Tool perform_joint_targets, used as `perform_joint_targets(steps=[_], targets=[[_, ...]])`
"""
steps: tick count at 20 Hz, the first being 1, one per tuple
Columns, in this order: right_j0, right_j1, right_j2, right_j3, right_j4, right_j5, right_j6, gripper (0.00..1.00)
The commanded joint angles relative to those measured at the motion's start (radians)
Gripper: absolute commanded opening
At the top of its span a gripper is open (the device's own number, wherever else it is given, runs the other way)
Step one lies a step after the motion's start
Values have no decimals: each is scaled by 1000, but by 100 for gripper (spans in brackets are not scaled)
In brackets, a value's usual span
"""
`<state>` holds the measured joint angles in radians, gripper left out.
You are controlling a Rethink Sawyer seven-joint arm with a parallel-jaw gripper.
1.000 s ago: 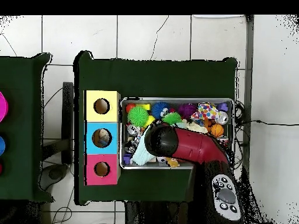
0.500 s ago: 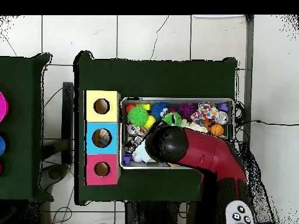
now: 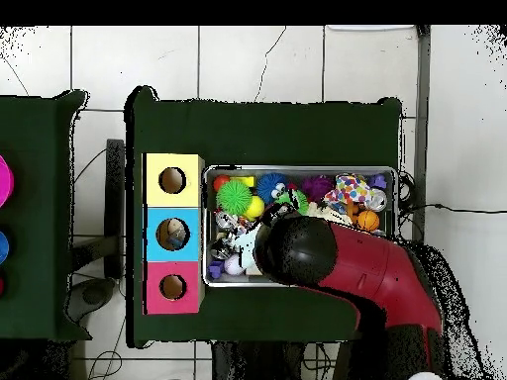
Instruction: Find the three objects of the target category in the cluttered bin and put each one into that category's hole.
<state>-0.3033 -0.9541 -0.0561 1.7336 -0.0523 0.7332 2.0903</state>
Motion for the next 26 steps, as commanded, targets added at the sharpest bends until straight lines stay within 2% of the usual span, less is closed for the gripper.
perform_joint_targets(steps=[1,14,26], targets=[[-29,-15,52,27,14,140,-12,0],[-43,-78,69,14,38,257,-35,0],[-58,-73,85,-31,40,313,-45,0]])
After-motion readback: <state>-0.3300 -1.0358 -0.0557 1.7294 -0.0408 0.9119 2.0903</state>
